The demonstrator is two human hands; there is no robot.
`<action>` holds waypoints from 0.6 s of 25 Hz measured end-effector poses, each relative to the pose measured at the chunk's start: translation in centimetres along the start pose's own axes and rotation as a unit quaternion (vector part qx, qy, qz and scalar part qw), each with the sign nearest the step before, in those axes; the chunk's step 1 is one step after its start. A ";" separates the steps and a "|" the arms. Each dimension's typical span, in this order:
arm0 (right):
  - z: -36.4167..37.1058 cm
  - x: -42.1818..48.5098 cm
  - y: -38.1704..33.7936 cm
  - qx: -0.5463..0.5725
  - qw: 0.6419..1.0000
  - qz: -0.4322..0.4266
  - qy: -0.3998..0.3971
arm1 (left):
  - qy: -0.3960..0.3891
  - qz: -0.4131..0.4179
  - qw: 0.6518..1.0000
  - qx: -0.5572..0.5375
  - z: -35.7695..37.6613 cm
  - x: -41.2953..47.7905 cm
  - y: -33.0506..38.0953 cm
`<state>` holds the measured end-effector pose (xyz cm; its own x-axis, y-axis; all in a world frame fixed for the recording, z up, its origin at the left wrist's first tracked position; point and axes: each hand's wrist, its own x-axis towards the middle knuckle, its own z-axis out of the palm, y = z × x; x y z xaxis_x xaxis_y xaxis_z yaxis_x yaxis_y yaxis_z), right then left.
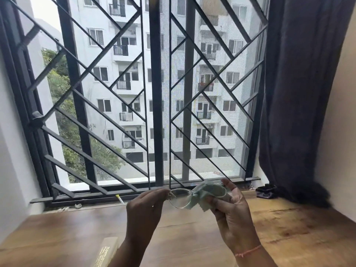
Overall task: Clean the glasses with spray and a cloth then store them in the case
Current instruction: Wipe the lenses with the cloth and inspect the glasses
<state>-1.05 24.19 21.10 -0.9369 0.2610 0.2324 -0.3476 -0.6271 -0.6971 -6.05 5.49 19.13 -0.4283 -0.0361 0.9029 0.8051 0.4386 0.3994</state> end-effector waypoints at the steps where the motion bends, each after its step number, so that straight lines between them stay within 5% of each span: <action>1: 0.1 0.0 0.1 -0.014 1.000 0.000 0.007 | 0.001 0.002 1.000 -0.002 0.0 0.0 0.0; 8: 1.3 0.1 0.0 -0.031 0.994 -0.047 0.095 | -0.001 0.015 0.999 -0.037 0.1 -0.5 0.6; 15: 1.0 -0.7 -0.2 0.057 0.996 -0.024 0.061 | 0.018 -0.007 0.999 -0.031 -0.3 -0.3 0.5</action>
<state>-0.35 23.38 21.70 -0.9101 0.3755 0.1752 -0.4005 -0.6886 -0.6045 -5.37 5.45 19.09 -0.4260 -0.0755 0.9016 0.8230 0.3816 0.4208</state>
